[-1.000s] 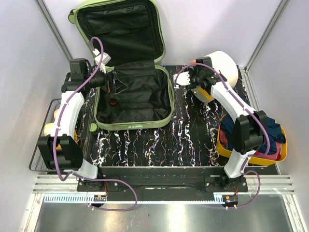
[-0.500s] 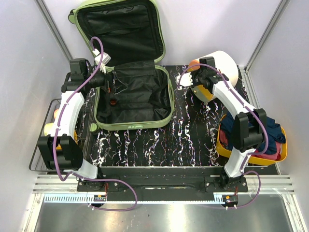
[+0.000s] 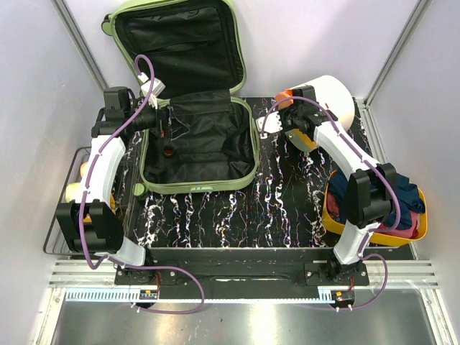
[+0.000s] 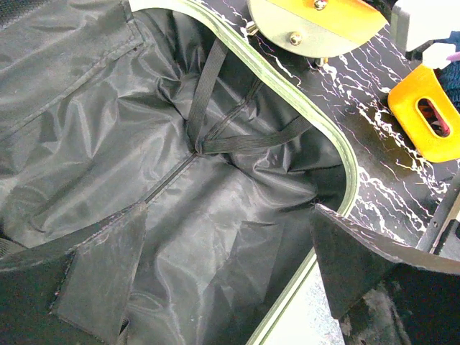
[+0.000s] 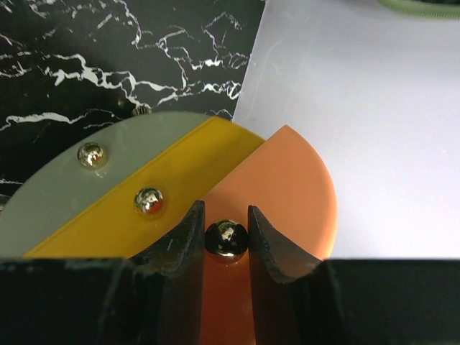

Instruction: Open, take out, and arrange the luggage

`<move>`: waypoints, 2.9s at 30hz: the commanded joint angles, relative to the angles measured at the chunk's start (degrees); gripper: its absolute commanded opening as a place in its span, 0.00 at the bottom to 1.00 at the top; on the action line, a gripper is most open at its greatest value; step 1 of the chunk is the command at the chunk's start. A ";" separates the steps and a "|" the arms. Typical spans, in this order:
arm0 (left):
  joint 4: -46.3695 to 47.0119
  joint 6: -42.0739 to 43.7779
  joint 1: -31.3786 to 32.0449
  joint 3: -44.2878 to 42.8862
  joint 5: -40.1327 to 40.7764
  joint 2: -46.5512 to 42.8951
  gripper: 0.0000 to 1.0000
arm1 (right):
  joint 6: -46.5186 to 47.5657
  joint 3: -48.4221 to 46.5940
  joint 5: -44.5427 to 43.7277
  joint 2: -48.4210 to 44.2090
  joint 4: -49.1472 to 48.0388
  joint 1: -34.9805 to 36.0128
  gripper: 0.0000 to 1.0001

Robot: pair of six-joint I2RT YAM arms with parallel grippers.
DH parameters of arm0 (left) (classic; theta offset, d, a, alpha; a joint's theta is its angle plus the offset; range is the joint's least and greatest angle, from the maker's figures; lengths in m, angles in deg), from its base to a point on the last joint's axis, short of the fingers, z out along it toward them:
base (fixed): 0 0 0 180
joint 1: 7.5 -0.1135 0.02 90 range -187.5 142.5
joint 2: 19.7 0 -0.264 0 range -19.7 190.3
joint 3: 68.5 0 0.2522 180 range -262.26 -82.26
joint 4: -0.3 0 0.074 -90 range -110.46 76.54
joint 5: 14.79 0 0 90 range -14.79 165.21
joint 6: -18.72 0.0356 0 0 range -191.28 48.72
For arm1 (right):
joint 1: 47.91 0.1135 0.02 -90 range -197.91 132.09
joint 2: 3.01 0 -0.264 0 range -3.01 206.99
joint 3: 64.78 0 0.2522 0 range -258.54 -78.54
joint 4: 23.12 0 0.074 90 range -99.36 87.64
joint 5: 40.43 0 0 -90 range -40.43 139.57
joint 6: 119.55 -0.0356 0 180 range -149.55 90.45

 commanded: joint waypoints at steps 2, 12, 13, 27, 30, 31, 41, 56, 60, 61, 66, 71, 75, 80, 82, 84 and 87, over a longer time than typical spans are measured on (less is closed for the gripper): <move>1.29 0.96 0.13 -1.48 0.43 -0.83 0.99 | -0.34 0.72 4.25 -2.32 3.11 3.39 0.20; -2.57 0.17 0.05 -3.49 5.78 1.88 0.99 | -8.06 -1.56 1.88 -2.15 2.32 4.54 0.84; -3.27 -0.01 0.13 -4.02 6.75 2.42 0.99 | -8.95 -2.17 1.79 -2.23 2.84 4.45 0.87; -7.58 -1.08 0.22 -5.34 26.34 10.85 0.99 | -45.49 -22.64 7.42 2.42 10.74 6.56 0.94; -9.60 2.69 0.92 -6.22 31.70 14.44 0.99 | -56.31 -29.94 9.70 6.02 14.61 6.56 0.94; -10.13 3.84 1.19 -6.66 32.76 15.51 0.99 | -58.51 -31.08 10.05 7.25 15.32 6.65 0.94; -14.35 12.55 7.69 -13.16 45.94 27.98 0.80 | -66.61 -31.81 11.90 6.82 16.30 6.56 0.93; -13.48 14.75 9.80 -15.28 54.65 30.47 0.77 | -65.03 -23.71 11.11 1.46 13.40 6.65 0.94; -13.39 15.45 9.80 -15.36 55.27 30.55 0.77 | -64.77 -23.45 11.20 1.55 13.22 6.56 0.94; -13.39 15.54 9.80 -15.19 55.53 30.81 0.77 | -64.68 -23.36 11.20 1.55 13.13 6.65 0.94; -13.39 16.25 9.71 -15.36 55.89 32.30 0.75 | -64.16 -23.19 11.02 1.37 13.05 6.56 0.94; -13.47 16.25 9.80 -16.50 56.59 34.06 0.71 | -64.07 -22.83 11.20 1.28 12.96 6.65 0.94; -14.17 16.60 9.45 -17.74 57.12 35.90 0.71 | -63.89 -22.83 11.28 1.37 12.87 6.65 0.94; -14.09 16.86 8.92 -18.09 57.12 37.14 0.68 | -63.45 -22.31 11.11 1.19 12.87 6.56 0.94; -14.00 16.78 8.66 -18.18 57.12 37.31 0.61 | -63.28 -22.05 11.11 1.02 12.96 6.56 0.94; -14.09 16.86 8.40 -18.18 56.51 37.05 0.52 | -63.01 -21.78 11.20 0.84 12.87 6.56 0.94; -14.18 16.51 8.39 -18.09 55.36 35.47 0.41 | -62.66 -21.52 11.20 0.76 12.43 6.56 0.94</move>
